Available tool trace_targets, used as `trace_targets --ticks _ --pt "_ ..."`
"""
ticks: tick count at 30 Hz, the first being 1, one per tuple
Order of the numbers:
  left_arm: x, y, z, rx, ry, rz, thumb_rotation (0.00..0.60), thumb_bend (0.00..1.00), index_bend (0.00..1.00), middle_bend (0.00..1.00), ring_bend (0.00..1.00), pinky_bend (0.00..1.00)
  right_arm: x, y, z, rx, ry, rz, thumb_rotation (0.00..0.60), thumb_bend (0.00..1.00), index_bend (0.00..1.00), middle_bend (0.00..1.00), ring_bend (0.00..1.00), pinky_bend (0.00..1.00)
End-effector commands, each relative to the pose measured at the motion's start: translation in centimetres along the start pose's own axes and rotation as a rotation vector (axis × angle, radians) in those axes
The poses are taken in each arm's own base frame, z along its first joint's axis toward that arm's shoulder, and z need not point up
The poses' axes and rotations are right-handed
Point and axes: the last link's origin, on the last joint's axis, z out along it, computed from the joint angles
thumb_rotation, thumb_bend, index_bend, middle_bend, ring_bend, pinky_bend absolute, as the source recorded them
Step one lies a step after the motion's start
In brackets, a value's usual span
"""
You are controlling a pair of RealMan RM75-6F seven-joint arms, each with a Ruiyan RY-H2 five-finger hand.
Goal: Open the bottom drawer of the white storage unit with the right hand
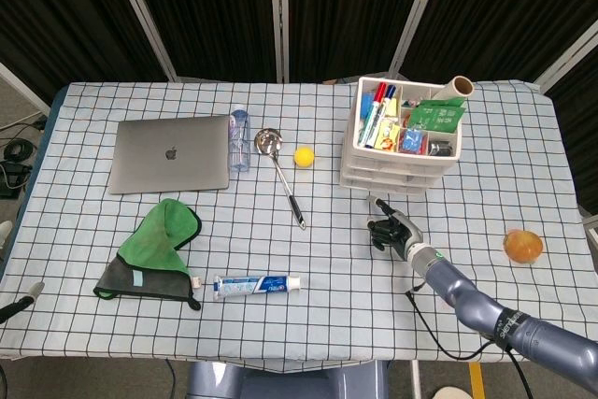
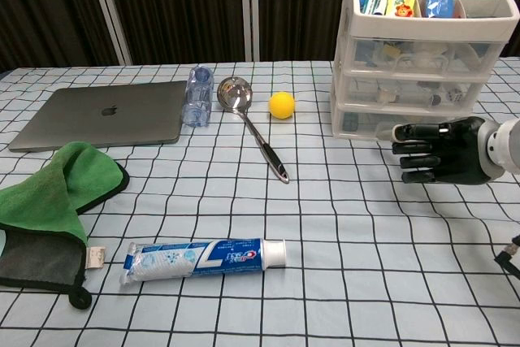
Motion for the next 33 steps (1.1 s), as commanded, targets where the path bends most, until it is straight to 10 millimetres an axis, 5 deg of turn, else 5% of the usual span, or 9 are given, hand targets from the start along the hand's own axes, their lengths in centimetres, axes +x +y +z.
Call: trace_targets --ticks 1,33 --pt "0.1 0.1 -0.1 -0.004 0.002 -0.001 0.6 0.0 0.0 0.0 0.0 0.0 -0.3 -0.1 0.2 -0.003 -0.012 0.041 0.6 0.6 0.07 0.98 0.99 0.88" --pt "0.3 0.4 -0.4 -0.015 0.001 0.014 0.6 0.0 0.0 0.0 0.0 0.0 0.1 1.1 2.8 0.049 -0.015 0.2 0.6 0.59 0.05 0.98 0.99 0.88"
